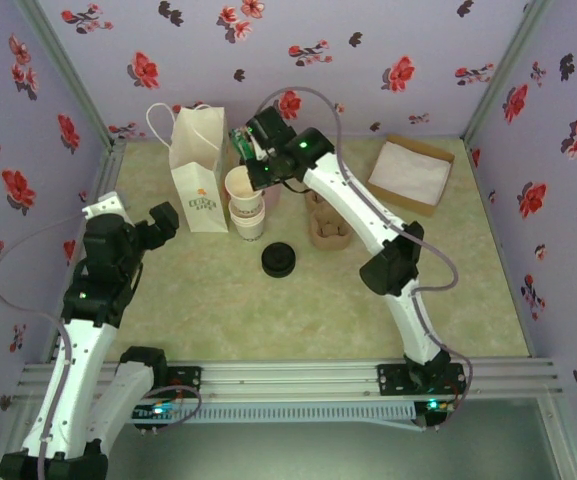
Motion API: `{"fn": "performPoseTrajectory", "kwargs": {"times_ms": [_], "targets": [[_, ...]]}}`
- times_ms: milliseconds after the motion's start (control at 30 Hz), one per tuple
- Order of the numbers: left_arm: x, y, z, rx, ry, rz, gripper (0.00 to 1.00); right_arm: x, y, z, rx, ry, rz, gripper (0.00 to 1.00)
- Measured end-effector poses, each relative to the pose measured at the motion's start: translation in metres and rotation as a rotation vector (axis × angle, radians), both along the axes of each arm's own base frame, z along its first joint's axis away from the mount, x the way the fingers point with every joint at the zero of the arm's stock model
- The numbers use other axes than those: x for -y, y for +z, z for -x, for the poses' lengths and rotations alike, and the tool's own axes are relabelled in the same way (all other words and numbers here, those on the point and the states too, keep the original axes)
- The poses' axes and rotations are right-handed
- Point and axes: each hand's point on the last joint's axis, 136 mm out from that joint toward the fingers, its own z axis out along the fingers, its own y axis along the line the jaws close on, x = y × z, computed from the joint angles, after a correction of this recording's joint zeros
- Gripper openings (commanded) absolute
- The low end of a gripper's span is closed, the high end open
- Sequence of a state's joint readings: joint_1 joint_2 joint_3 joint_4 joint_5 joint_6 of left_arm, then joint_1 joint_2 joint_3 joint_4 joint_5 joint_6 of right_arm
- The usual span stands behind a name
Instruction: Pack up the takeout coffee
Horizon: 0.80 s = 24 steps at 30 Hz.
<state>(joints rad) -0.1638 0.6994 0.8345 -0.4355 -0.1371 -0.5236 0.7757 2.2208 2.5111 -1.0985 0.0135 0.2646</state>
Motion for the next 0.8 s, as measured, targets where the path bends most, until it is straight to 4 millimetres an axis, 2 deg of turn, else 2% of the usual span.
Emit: {"fn": "performPoseTrajectory", "kwargs": {"times_ms": [167,333,400,467,700,800], "targets": [[0.0,-0.001,-0.001,-0.003,0.001,0.001,1.0,0.008,0.043,0.009,0.063,0.011,-0.055,0.0],[-0.002,-0.002,-0.002,-0.006,0.022,0.02,1.0,0.022,0.074,0.023,0.101,0.018,-0.083,0.0],[-0.002,0.0,-0.002,0.0,0.031,0.034,1.0,0.034,0.084,0.033,0.106,0.013,-0.078,0.0],[-0.003,0.0,-0.002,0.0,0.038,0.043,1.0,0.051,0.085,0.048,0.1,0.004,-0.059,0.0],[0.004,0.0,-0.005,-0.027,0.045,0.112,1.0,0.123,0.069,0.104,0.091,-0.051,0.007,0.0],[0.012,0.005,-0.012,-0.055,0.029,0.131,1.0,0.153,0.05,0.126,0.076,-0.089,0.035,0.0]]}}
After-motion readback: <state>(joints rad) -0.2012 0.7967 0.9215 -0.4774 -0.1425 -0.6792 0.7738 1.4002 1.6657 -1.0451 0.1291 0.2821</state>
